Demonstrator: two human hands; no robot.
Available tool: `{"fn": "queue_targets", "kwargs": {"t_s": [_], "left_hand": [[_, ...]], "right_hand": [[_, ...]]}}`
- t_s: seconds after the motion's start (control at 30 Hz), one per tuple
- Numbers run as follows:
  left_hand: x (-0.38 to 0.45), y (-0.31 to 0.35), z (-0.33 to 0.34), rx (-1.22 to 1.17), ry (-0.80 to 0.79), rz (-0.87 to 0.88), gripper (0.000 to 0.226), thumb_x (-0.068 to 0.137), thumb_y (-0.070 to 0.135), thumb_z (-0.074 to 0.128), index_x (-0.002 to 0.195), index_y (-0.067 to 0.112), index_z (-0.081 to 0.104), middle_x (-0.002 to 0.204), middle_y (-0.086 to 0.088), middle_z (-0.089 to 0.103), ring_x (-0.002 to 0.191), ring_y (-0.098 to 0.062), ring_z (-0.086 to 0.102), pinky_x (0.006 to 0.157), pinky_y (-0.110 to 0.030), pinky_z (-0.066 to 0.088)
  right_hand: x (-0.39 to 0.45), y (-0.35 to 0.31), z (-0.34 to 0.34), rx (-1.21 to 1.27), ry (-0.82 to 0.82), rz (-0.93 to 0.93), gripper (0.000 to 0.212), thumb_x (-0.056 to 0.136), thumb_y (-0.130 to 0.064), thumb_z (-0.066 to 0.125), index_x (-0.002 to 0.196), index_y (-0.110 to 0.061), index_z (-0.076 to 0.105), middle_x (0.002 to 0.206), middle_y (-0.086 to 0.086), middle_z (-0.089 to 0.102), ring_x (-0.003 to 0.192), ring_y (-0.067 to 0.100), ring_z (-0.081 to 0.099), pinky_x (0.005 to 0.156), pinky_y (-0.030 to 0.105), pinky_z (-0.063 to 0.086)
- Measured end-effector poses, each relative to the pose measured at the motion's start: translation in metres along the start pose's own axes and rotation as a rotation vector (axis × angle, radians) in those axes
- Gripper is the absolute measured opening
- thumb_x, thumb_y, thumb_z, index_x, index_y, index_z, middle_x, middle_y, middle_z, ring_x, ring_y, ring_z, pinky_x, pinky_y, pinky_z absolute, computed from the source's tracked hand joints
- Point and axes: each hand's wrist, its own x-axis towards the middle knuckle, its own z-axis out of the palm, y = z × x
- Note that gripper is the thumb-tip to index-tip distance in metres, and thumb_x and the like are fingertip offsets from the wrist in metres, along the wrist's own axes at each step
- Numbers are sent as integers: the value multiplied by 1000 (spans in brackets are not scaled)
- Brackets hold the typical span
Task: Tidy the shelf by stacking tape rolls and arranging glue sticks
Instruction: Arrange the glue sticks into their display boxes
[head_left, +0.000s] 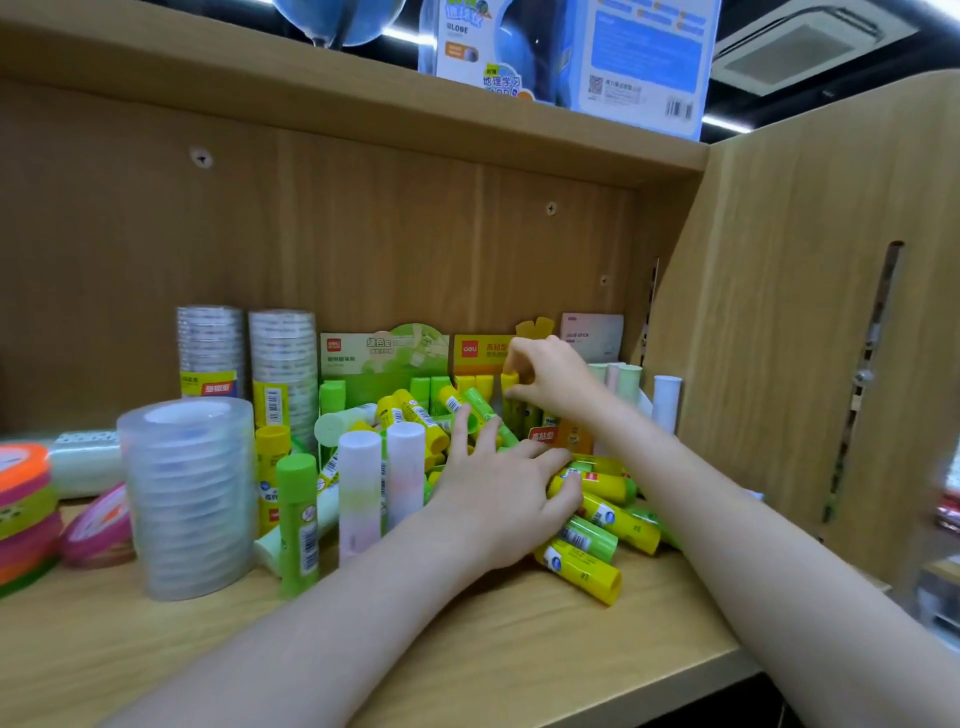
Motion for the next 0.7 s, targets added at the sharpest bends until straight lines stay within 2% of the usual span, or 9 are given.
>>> {"fn": "queue_targets", "kwargs": {"t_s": [0.1, 0.2, 0.3, 0.37, 0.4, 0.47, 0.5, 0.57, 0.7], "left_hand": [[0, -1, 0, -1, -7, -5, 49, 97, 49, 14, 141, 36, 29, 150, 11, 30, 143, -32, 6, 109, -54, -18], [0, 0, 0, -3, -23, -9, 51, 97, 51, 12, 142, 36, 29, 149, 12, 30, 143, -31, 6, 108, -54, -18], [0, -1, -1, 10, -28, -13, 57, 92, 54, 6, 141, 37, 29, 149, 13, 30, 142, -32, 7, 108, -54, -19], [0, -2, 0, 3, -26, -20, 50, 97, 51, 11, 142, 36, 29, 150, 12, 30, 142, -32, 6, 109, -54, -18], [-1, -3, 0, 4, -21, -23, 49, 97, 49, 13, 142, 36, 29, 150, 12, 30, 142, -32, 6, 109, -54, -18], [-2, -1, 0, 8, -20, -22, 49, 97, 49, 13, 142, 36, 28, 149, 11, 31, 143, -31, 6, 110, -55, -17], [-2, 0, 0, 10, -19, -26, 49, 97, 49, 13, 142, 36, 28, 149, 11, 31, 143, -31, 6, 110, -55, -17], [-1, 1, -2, 21, -19, -29, 49, 97, 48, 13, 143, 35, 27, 150, 8, 31, 143, -31, 6, 110, -55, -17], [0, 2, -2, 34, -24, -37, 50, 97, 49, 12, 143, 35, 25, 150, 2, 32, 143, -31, 6, 109, -54, -17]], "right_hand": [[4, -1, 0, -59, -11, 14, 20, 86, -29, 63, 100, -14, 60, 98, 6, 62, 108, 25, 42, 91, 40, 37], [3, 3, -2, -222, -15, 40, 22, 92, -30, 54, 105, -15, 62, 112, 8, 50, 116, 27, 36, 95, 41, 33], [2, 3, -7, -211, -97, 60, 25, 95, -29, 49, 114, -21, 62, 118, 9, 40, 121, 29, 33, 98, 44, 29], [-1, 2, -16, -229, -165, 49, 31, 97, -30, 44, 124, -25, 58, 126, 9, 38, 125, 28, 31, 101, 47, 26], [-5, 4, -22, -206, -142, 48, 33, 98, -29, 42, 128, -25, 55, 130, 9, 38, 126, 28, 32, 102, 47, 26], [-22, 11, -40, -102, -19, 66, 32, 96, -25, 45, 125, -18, 57, 125, 8, 48, 119, 24, 44, 98, 40, 35], [-33, 15, -50, -51, 1, 53, 27, 94, -23, 50, 117, -14, 61, 117, 7, 55, 107, 20, 51, 91, 34, 40], [-58, 19, -64, -1, -95, 20, 17, 90, -21, 58, 99, -11, 68, 102, 3, 62, 86, 12, 55, 79, 26, 42], [-90, 22, -76, 56, -90, -36, 3, 85, -21, 65, 87, -20, 67, 93, -8, 51, 76, 1, 52, 72, 16, 43]]}}
